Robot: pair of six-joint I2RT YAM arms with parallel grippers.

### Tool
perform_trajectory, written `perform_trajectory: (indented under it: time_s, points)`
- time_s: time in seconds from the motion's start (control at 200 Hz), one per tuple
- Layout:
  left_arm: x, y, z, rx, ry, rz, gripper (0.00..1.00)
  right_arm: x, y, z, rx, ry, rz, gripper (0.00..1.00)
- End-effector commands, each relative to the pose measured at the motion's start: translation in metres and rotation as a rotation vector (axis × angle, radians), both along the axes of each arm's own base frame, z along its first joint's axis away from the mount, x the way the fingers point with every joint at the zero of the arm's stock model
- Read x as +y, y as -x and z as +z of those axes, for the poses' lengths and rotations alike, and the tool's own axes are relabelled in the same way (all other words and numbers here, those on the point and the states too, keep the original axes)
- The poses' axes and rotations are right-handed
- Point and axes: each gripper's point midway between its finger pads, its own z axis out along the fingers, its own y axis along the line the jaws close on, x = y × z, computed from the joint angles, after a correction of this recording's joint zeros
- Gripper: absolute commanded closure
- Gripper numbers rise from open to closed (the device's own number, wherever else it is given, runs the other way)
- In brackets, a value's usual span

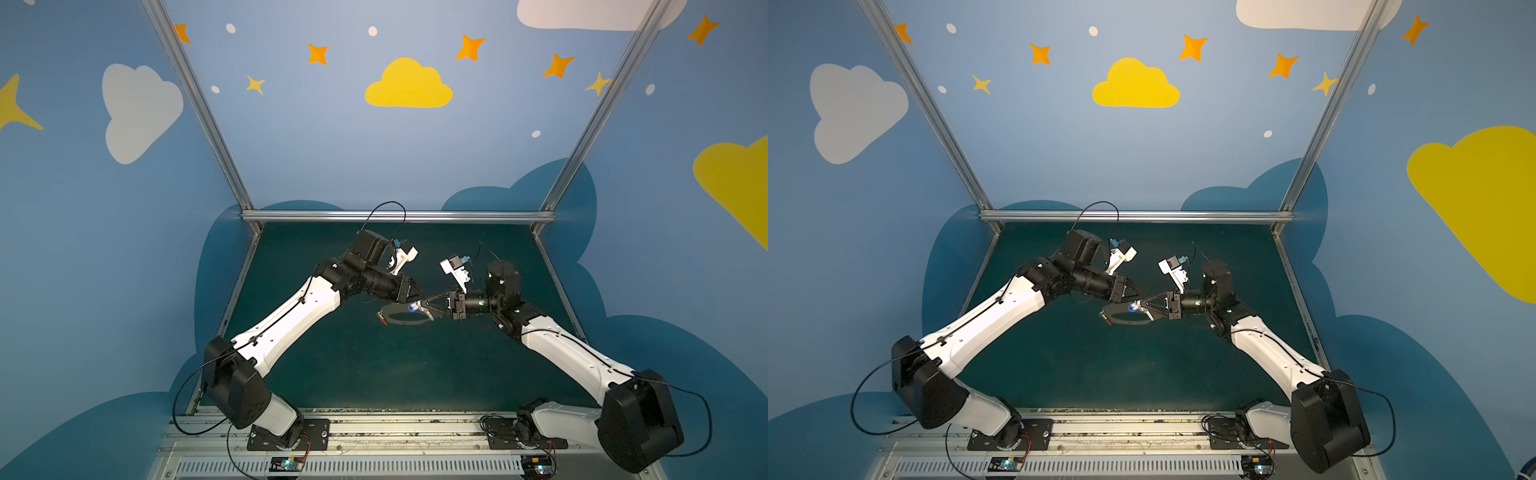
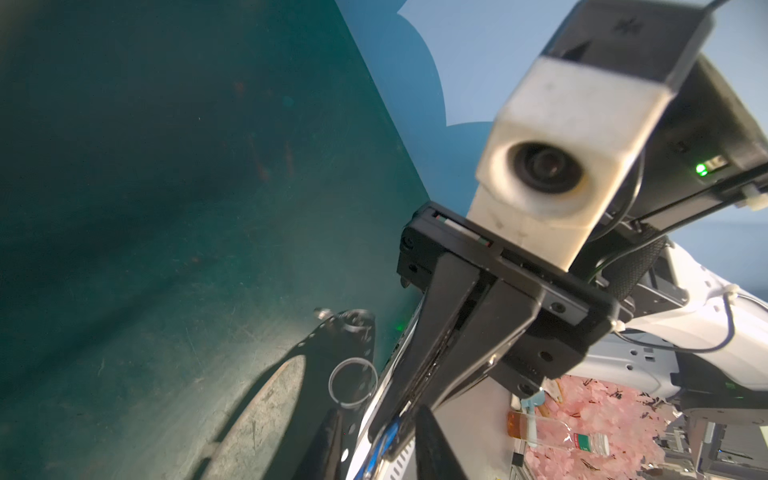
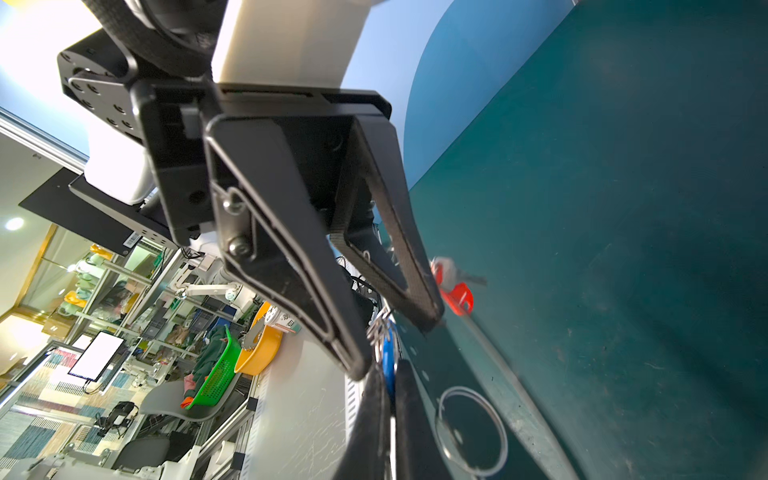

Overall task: Put the keys on the keyring
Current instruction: 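Lift the plate and keys off the table with both grippers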

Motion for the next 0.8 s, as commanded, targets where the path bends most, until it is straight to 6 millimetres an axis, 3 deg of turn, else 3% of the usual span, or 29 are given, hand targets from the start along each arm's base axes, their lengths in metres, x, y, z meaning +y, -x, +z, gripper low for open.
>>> perform_trajectory:
  time_s: [0.0,0.19,0.255,0.411,0.516,0.651,0.761,0.796]
  points:
    - [0.000,0.005,0.007,-0.007,0.011,-0.039,0.75,0.003,0.000,0.018,-0.070,-0.032,0.029,1.00]
    - [0.000,0.008,0.008,-0.004,0.018,-0.052,0.86,0.004,-0.001,0.015,-0.062,-0.030,0.036,1.00]
    - [-0.001,0.010,0.008,0.002,0.019,-0.064,0.94,0.005,-0.001,0.015,-0.060,-0.029,0.037,1.00]
    - [-0.001,0.014,0.006,0.018,0.010,-0.087,0.88,0.005,-0.002,0.014,-0.063,-0.021,0.031,1.00]
    - [0.001,0.018,0.006,0.020,0.004,-0.100,0.96,0.004,-0.004,0.013,-0.059,-0.017,0.024,1.00]
    - [0.003,0.022,0.004,0.024,-0.003,-0.112,0.96,0.004,-0.006,0.011,-0.053,-0.007,0.019,1.00]
    - [0.005,0.013,-0.002,0.019,-0.035,-0.062,0.96,0.004,-0.012,0.007,-0.046,0.020,-0.010,1.00]
    - [0.006,0.008,-0.006,0.021,-0.054,-0.030,0.96,0.004,-0.014,0.005,-0.042,0.032,-0.026,0.92]
